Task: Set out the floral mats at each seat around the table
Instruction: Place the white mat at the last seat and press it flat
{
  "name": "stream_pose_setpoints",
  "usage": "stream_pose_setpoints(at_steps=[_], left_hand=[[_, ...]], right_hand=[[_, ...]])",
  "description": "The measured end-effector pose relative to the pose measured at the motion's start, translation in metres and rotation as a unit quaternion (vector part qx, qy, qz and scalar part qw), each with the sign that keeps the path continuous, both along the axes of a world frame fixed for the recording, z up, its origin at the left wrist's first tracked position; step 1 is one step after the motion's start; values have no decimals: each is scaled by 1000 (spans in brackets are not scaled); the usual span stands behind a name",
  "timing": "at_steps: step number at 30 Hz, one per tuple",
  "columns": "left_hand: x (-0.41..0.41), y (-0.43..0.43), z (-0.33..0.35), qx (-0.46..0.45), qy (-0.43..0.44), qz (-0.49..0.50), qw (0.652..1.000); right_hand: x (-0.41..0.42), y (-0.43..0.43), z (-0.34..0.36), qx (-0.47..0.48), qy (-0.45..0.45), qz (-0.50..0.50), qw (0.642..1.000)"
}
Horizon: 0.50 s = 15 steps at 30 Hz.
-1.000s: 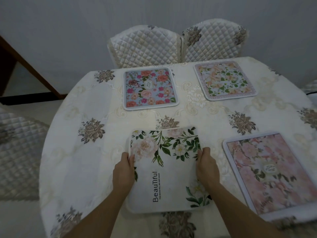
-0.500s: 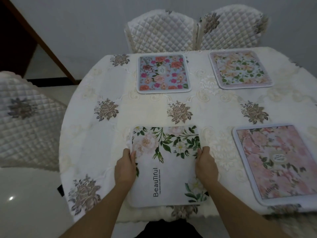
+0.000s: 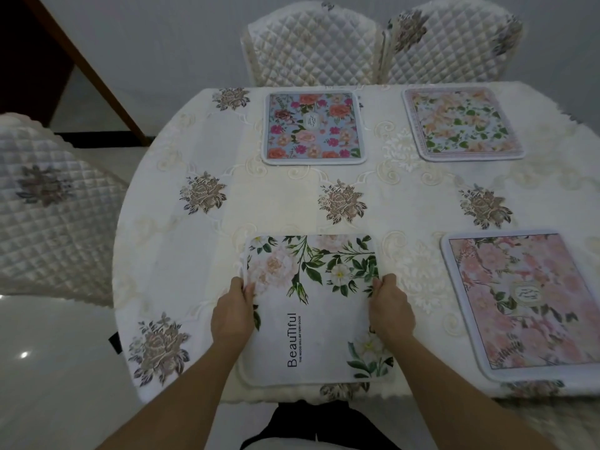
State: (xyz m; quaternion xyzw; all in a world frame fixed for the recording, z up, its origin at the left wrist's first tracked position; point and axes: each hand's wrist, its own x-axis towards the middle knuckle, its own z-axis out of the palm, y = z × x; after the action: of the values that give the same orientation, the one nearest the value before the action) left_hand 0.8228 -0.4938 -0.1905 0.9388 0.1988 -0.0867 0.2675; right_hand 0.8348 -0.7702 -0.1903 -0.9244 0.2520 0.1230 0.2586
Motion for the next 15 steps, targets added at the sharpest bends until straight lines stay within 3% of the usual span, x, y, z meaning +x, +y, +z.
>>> stream_pose_setpoints(at_steps=[6,9,12,15], left_hand=[[1,0,4,23,19,0,1000],[2,-3,9,94,6,-5,996],[9,-17,7,173,-53,-89,980],[21,-45,-1,151,-94,-252,951]], right_hand=[[-3,-8,4,-20,4,-6,1000],[-8,-11,2,-104,-90,-10,990],[-8,1,-2,-166,-197,111,960],[-4,42,-14,-119,-194,227,947]])
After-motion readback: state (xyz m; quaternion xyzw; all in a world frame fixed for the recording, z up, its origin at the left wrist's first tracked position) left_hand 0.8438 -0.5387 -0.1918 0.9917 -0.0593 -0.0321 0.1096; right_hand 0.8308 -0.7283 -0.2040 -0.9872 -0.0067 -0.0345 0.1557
